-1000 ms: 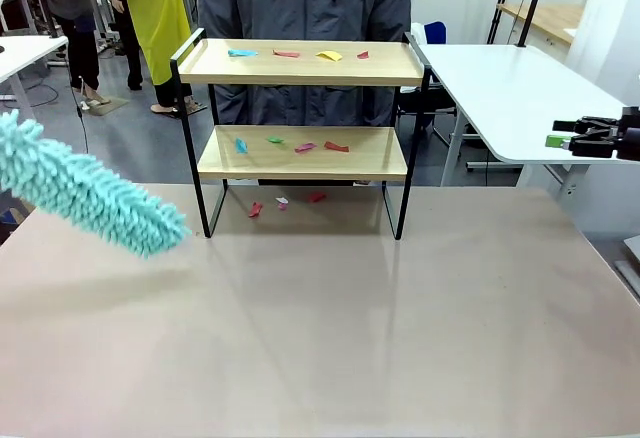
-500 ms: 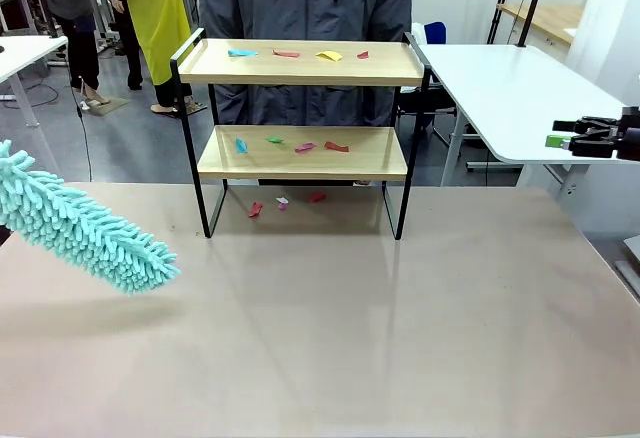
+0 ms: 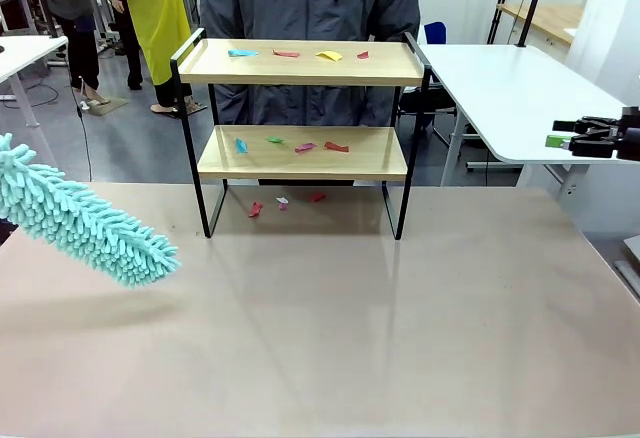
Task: Clean the shelf.
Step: Clean the specific section of the Shelf indicated by the human with the Duster.
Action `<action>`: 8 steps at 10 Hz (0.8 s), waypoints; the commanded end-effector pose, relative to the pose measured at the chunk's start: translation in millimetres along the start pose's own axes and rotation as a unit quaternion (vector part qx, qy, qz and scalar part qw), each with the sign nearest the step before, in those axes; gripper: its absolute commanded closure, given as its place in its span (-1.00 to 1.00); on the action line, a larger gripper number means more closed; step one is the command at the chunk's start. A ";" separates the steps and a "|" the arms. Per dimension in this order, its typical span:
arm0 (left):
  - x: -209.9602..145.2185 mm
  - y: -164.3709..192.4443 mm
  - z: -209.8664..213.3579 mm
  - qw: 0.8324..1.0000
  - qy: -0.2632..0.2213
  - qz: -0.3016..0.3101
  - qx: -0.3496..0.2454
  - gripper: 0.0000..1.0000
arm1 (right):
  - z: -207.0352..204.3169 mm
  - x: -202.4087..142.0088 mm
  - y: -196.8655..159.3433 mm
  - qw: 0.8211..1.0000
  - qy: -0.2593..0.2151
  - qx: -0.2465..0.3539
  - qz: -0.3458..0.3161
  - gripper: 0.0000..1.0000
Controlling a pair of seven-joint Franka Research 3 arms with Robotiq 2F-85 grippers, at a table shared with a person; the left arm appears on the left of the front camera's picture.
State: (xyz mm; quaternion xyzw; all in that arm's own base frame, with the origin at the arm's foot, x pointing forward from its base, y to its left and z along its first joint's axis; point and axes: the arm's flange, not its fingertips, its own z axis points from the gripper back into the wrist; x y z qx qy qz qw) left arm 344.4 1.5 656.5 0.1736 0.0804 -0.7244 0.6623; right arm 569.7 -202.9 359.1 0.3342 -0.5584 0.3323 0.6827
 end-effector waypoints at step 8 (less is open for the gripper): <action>-1.5 0.2 2.9 1.000 -0.009 0.005 0.002 0.74 | -2.6 2.2 0.9 1.000 0.001 -0.002 0.002 -1.00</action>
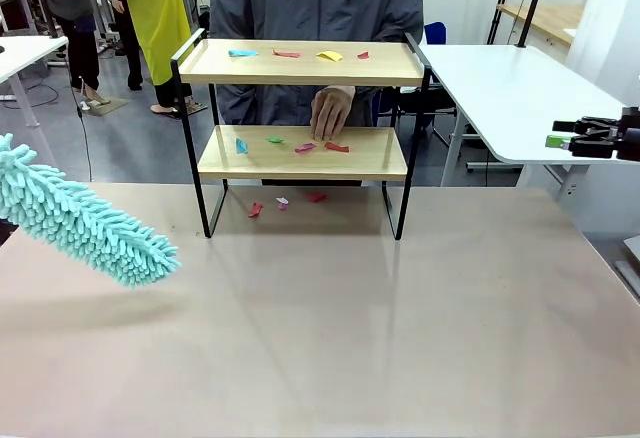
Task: Clean the shelf.
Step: Clean the specific section of the Shelf indicated by the human with the Duster.
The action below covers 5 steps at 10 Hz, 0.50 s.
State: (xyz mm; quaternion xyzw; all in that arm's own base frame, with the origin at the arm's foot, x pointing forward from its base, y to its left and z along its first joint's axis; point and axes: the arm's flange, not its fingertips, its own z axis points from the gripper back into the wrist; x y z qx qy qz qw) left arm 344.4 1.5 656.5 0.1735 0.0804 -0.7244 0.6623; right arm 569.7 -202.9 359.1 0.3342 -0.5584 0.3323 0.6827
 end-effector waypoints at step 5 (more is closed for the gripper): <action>-1.5 0.1 2.9 1.000 -0.009 0.005 0.002 0.74 | -2.6 2.2 0.9 1.000 0.001 -0.002 0.002 -1.00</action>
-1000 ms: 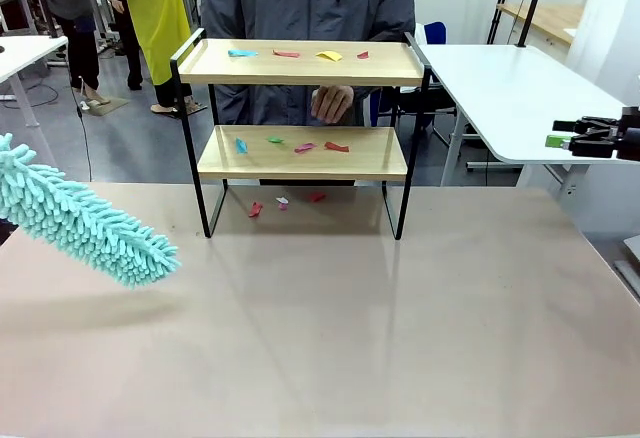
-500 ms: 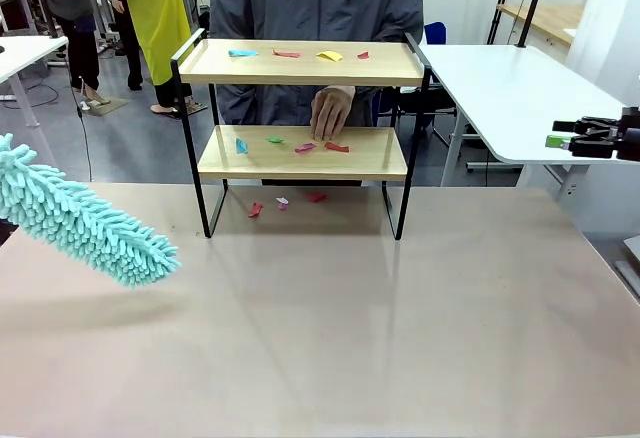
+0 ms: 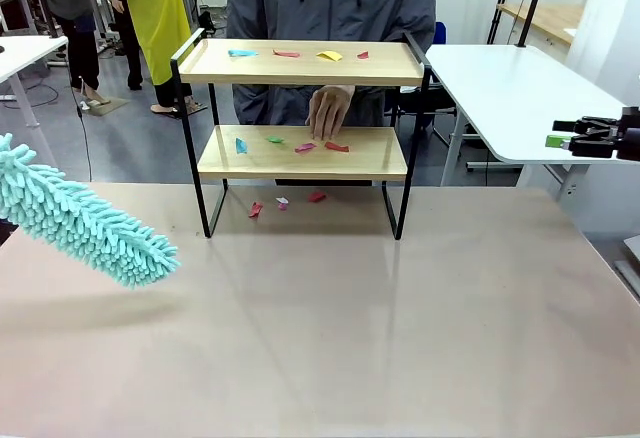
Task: Clean the shelf.
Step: Clean the specific section of the Shelf indicated by the human with the Duster.
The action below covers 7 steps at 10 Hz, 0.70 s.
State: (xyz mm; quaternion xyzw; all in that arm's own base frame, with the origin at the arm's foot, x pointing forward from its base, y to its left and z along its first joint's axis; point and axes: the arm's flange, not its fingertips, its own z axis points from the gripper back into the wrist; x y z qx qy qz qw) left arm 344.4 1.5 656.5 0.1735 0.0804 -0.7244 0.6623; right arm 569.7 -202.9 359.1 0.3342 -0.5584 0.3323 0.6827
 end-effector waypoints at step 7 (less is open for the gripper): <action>16.3 -7.9 8.8 0.995 -0.094 0.037 0.008 0.74 | -2.6 2.2 0.9 1.000 0.001 -0.002 0.002 -1.00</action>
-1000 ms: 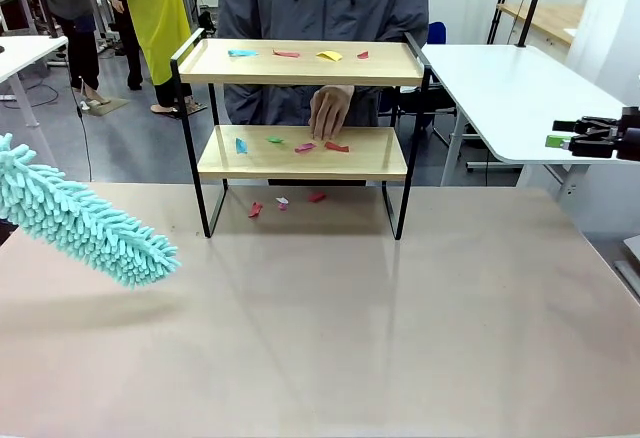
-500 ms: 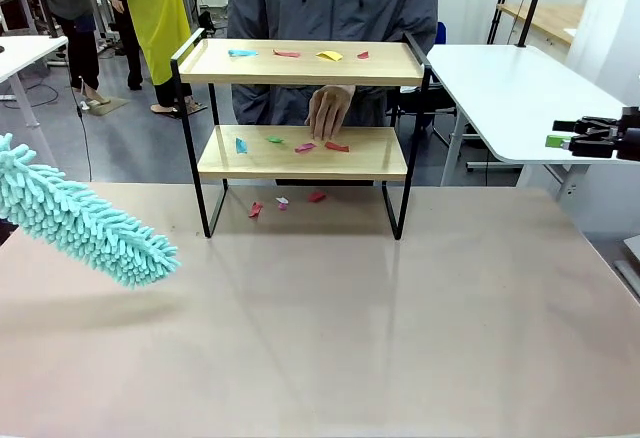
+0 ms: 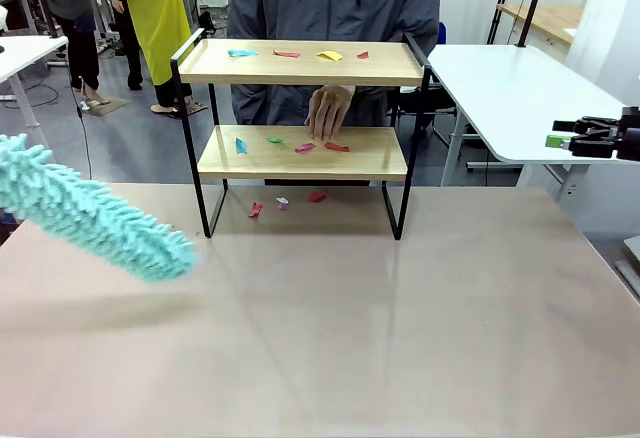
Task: Clean the shelf.
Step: Clean the specific section of the Shelf indicated by the human with the Duster.
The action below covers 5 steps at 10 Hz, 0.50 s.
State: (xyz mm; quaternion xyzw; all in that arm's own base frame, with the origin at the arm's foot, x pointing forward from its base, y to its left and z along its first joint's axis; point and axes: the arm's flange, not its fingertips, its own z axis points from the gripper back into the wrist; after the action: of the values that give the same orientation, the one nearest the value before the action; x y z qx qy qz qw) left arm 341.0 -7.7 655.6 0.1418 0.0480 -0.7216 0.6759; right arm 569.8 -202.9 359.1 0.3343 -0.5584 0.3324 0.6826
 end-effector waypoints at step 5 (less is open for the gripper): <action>109.8 -22.2 29.6 0.958 -0.209 0.181 -0.080 0.74 | -2.5 2.2 0.9 1.000 0.001 -0.002 0.002 -1.00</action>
State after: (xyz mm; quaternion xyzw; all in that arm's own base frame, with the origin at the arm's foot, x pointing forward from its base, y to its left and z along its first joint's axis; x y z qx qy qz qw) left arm 310.9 -94.5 652.5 -0.0410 -0.0473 -0.6385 0.7670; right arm 569.8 -202.8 359.1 0.3344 -0.5584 0.3323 0.6826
